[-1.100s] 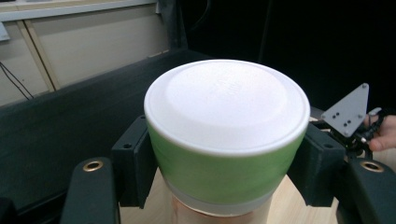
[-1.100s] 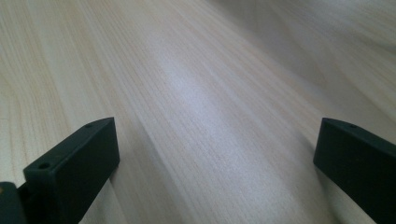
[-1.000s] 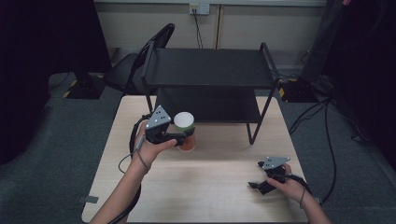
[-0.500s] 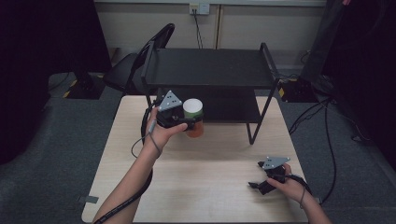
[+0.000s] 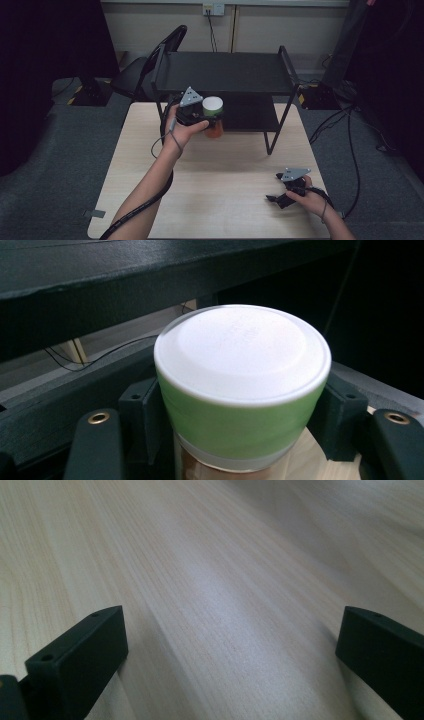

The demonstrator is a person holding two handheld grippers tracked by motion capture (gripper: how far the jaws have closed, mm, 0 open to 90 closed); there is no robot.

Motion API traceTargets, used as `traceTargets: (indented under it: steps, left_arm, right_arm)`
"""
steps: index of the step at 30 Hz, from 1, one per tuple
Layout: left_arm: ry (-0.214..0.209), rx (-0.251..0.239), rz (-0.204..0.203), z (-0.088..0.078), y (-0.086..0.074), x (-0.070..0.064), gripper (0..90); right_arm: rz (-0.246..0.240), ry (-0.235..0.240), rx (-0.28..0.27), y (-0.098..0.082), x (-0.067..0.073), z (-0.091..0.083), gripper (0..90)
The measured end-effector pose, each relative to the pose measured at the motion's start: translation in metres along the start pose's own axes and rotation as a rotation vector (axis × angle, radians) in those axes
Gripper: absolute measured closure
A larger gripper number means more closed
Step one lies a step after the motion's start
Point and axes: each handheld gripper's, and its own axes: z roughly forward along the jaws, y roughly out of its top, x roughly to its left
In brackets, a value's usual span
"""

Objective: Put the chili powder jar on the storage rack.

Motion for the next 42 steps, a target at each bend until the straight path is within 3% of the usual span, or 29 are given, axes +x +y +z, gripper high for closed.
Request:
traceTargets:
  steps: [13, 42]
  left_arm:
    - [0.011, 0.019, -0.002, 0.021, 0.007, 0.0, 33.6]
    - [0.139, 0.013, -0.046, 0.051, 0.013, -0.012, 33.6]
  right_arm:
    - [0.0, 0.001, -0.001, 0.0, 0.0, 0.0, 0.0]
    - [-0.003, 0.004, -0.003, -0.001, -0.001, 0.0, 0.0]
